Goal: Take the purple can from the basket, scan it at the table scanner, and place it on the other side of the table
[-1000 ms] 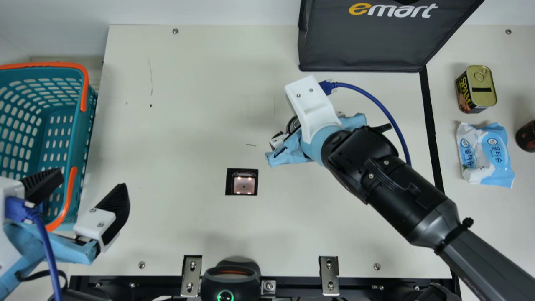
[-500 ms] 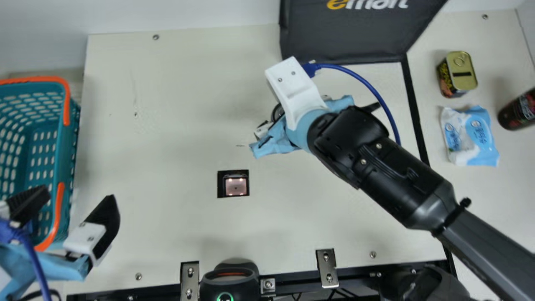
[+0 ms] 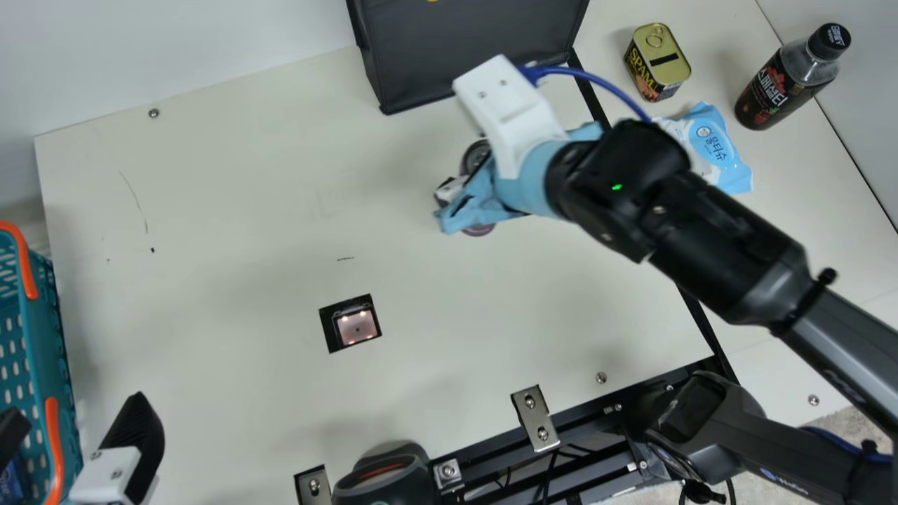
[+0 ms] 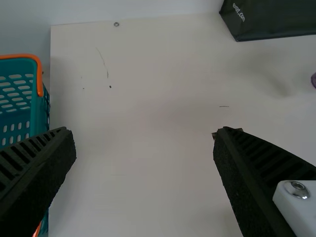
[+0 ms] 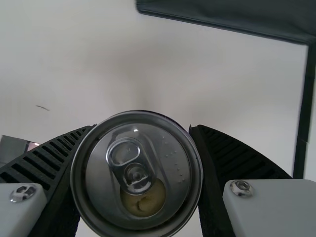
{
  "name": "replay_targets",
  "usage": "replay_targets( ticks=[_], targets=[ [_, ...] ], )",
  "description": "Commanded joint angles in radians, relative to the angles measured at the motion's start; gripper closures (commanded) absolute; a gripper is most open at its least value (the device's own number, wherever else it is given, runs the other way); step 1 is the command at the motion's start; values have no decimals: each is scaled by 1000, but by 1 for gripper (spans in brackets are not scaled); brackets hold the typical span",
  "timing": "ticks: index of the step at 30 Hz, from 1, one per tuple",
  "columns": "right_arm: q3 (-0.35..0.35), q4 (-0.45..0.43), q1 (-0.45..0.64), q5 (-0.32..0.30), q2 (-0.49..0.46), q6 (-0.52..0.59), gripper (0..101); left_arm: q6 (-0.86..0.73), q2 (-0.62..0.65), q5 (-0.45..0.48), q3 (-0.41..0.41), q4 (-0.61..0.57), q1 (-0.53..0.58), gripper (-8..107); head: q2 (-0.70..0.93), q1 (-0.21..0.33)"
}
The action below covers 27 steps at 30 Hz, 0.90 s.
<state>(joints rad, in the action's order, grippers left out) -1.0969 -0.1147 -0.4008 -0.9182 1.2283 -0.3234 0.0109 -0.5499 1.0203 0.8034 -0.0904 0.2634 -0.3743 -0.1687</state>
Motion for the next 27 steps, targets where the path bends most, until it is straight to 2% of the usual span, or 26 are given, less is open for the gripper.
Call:
replay_targets(
  ticks=[1, 15, 27],
  targets=[
    [16, 18, 83, -6, -43, 33, 101, 0, 0, 0, 0, 0, 0, 9, -2, 30],
    [100, 171, 513, -76, -221, 284, 101, 0, 0, 0, 0, 0, 0, 9, -2, 30],
    [124, 326, 938, -115, -253, 565, 101, 0, 0, 0, 0, 0, 0, 9, -2, 30]
  ],
)
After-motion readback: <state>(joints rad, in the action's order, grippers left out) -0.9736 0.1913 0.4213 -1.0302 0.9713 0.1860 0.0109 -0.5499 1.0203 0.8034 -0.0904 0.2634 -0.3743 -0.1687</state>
